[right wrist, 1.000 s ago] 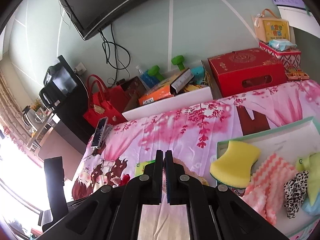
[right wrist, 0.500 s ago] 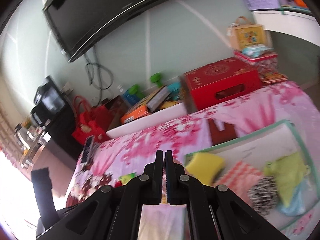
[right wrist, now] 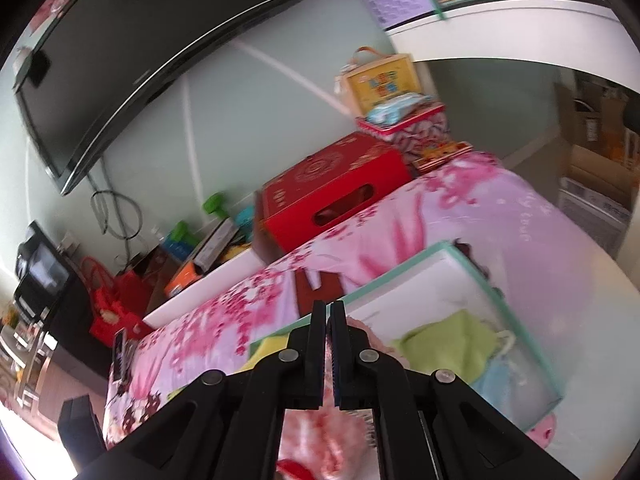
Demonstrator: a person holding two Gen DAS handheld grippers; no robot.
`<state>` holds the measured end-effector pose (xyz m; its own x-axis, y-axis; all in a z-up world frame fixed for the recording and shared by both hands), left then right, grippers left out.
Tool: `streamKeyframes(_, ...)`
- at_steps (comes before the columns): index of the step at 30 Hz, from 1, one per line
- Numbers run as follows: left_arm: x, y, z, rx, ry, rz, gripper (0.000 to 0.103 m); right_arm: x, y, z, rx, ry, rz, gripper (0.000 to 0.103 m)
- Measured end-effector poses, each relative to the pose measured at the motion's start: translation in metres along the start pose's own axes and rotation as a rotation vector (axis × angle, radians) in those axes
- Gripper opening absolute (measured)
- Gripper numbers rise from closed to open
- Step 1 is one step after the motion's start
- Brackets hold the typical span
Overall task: Organize soft objects
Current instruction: 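Carry both items into the white tray and open both grippers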
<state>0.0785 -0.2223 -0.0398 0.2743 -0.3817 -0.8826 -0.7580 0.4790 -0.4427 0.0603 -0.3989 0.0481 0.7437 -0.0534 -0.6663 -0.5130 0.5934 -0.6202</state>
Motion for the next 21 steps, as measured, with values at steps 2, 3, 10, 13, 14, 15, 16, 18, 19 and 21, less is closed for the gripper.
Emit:
streamKeyframes(2, 0.005, 0.0, -0.009, 0.019, 0.008, 0.0, 0.018, -0.003, -0.003, -0.011, 0.023, 0.006, -0.013, 0.002)
streamKeyframes(3, 0.007, -0.001, -0.011, 0.024, 0.01, -0.001, 0.018, -0.004, -0.004, -0.016, 0.037, 0.006, -0.02, 0.002)
streamKeyframes(10, 0.024, 0.001, -0.019, 0.045, 0.009, 0.008, 0.018, 0.015, 0.005, -0.028, 0.034, 0.048, 0.047, 0.002)
streamKeyframes(13, 0.032, 0.004, -0.016, 0.043, -0.004, 0.025, 0.018, 0.036, 0.021, -0.035, 0.036, 0.105, 0.137, 0.002)
streamKeyframes(14, 0.034, 0.005, -0.016, 0.043, -0.008, 0.029, 0.018, 0.042, 0.026, -0.039, 0.037, 0.123, 0.167, 0.002)
streamKeyframes(15, 0.036, 0.005, -0.015, 0.044, -0.012, 0.032, 0.018, 0.046, 0.031, -0.042, 0.044, 0.133, 0.188, 0.002)
streamKeyframes(16, 0.037, 0.006, -0.015, 0.044, -0.015, 0.035, 0.018, 0.049, 0.035, -0.046, 0.051, 0.136, 0.204, 0.002)
streamKeyframes(18, 0.041, 0.008, -0.014, 0.048, -0.021, 0.045, 0.018, 0.055, 0.042, -0.053, 0.065, 0.145, 0.234, 0.002)
streamKeyframes(19, 0.043, 0.009, -0.014, 0.05, -0.024, 0.051, 0.018, 0.057, 0.044, -0.054, 0.067, 0.151, 0.247, 0.002)
streamKeyframes(21, 0.047, 0.011, -0.013, 0.055, -0.032, 0.061, 0.018, 0.059, 0.048, -0.056, 0.064, 0.156, 0.258, 0.002)
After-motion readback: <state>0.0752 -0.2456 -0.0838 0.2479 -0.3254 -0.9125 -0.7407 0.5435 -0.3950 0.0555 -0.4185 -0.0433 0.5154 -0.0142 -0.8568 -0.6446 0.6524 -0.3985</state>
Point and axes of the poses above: each gripper's, at about its wrist camera, not at the fingertips, and x roughly the way its jaws point, z to its left, y to its underside, the point moved 8 cm from there along x, roughly the way its jaws point, and after that the axes turned 5 degrees about z, right-handed, at the moved point
